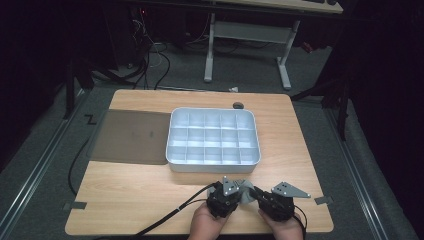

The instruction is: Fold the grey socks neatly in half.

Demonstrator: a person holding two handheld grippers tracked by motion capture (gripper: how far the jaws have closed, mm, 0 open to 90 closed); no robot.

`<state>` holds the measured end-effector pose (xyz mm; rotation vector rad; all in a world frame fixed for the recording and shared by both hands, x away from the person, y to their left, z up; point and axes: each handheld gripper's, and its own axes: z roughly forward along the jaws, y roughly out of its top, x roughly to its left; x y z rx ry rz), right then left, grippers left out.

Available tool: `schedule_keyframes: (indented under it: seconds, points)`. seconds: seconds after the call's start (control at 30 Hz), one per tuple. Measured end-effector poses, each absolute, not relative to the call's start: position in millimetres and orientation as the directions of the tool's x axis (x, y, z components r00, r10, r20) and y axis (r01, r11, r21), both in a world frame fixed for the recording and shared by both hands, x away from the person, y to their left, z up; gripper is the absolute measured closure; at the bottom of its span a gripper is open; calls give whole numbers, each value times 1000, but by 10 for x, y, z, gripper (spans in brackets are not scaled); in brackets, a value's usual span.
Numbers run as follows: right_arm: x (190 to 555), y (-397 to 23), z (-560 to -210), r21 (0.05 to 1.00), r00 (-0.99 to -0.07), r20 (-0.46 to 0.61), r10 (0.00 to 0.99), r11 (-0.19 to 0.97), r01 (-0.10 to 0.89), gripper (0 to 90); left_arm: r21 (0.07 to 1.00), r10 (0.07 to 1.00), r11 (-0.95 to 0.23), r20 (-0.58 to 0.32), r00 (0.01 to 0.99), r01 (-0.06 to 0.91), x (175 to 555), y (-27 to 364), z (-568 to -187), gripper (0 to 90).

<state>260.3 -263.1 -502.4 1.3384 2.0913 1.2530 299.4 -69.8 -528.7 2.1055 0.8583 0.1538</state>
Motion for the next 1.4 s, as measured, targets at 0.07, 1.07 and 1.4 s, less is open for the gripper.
schedule_keyframes:
  seconds: [0.07, 1.07, 1.4]
  points:
    - [2599, -2603, -5024, 827, -484, 132, 865, 173, 535, 833, 743, 618, -420, -186, 764, 520, 2987, -667, -5262, 783]
    - [2685, -2071, -4877, 775, -437, -24, 899, 293, 560, 824, 725, 578, -391, -285, 765, 567, 3231, 381, -5345, 800]
    - [2715, -1723, -4922, 756, -510, -72, 857, 380, 533, 811, 742, 583, -394, -255, 771, 543, 3189, 363, -5358, 818]
